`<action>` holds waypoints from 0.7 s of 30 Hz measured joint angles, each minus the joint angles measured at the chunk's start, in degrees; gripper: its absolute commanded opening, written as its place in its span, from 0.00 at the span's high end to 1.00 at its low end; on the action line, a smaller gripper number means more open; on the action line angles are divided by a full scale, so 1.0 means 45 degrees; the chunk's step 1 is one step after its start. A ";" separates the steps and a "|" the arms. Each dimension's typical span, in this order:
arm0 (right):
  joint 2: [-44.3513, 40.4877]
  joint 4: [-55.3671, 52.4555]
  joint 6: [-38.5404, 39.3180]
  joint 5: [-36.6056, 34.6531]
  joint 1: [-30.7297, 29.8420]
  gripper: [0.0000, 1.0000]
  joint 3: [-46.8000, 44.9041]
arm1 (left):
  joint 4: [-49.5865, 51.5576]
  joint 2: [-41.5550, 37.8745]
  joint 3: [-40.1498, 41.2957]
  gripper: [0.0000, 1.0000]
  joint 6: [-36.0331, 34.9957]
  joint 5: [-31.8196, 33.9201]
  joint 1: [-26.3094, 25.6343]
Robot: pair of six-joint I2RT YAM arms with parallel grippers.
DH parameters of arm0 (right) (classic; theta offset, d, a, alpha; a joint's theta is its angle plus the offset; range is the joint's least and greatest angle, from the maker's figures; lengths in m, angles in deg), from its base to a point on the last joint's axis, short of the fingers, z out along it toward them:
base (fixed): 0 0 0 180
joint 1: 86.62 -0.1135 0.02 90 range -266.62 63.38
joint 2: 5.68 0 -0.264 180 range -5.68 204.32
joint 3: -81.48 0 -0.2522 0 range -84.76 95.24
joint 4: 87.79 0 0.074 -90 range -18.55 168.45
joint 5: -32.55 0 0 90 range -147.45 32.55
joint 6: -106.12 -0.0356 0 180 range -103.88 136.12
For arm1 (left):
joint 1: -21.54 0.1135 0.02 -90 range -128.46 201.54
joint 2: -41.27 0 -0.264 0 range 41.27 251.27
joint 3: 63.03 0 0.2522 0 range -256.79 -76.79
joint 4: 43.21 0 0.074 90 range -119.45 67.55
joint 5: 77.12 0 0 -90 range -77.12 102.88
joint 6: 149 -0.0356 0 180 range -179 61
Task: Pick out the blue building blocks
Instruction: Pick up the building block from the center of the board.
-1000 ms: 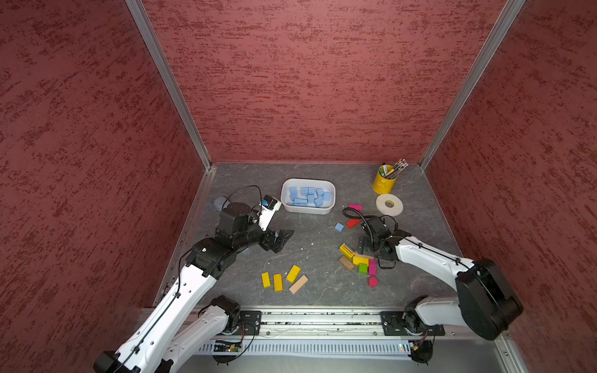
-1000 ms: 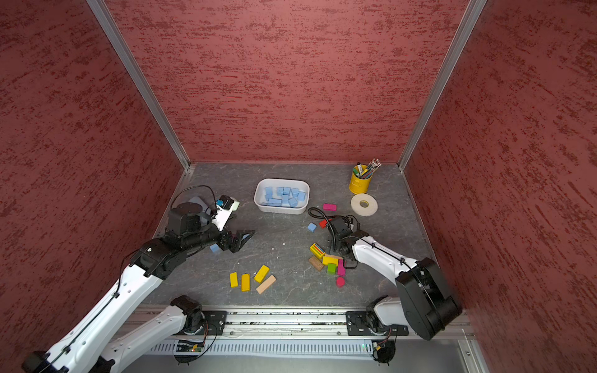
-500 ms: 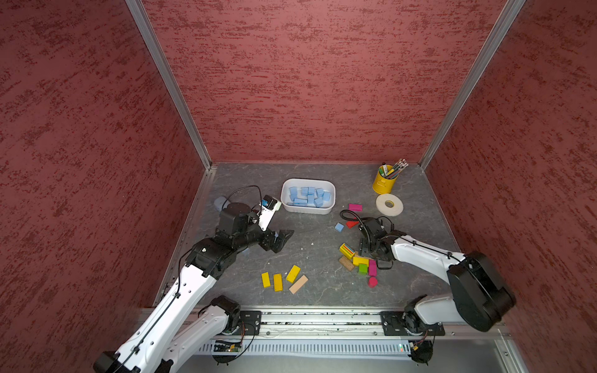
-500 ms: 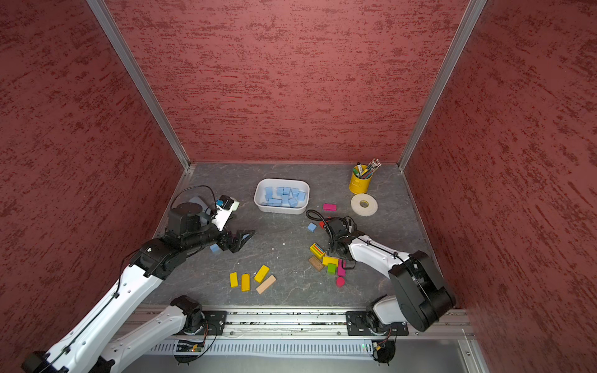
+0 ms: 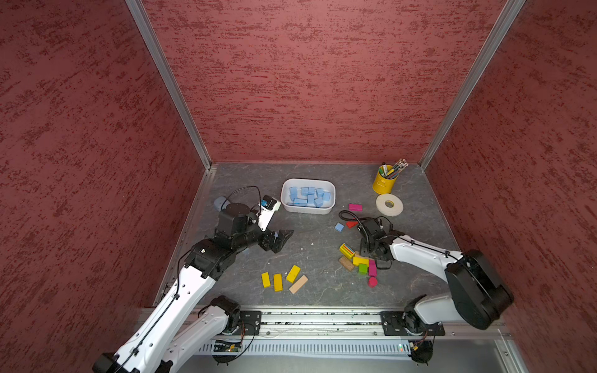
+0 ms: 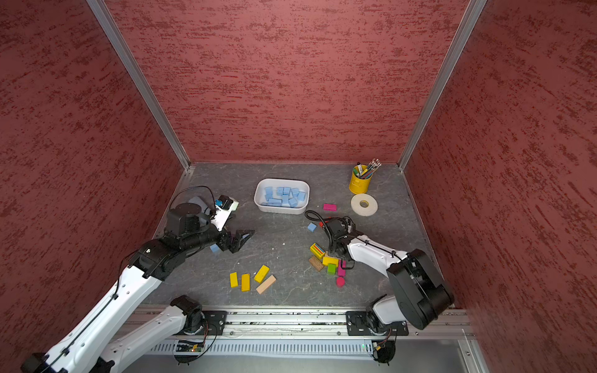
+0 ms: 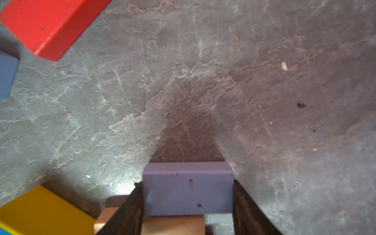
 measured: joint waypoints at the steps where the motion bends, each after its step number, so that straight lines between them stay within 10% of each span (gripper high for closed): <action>1: -0.0049 -0.0073 0.0000 -0.0019 0.0000 0.53 0.0039 | 0.0000 -0.0015 0.0005 0.00 0.0000 0.0005 0.0000; 21: 0.2297 -0.0559 0.1151 0.0262 -0.0389 0.55 0.6849 | 0.0000 -0.0389 0.0073 0.01 0.0000 0.0631 0.0000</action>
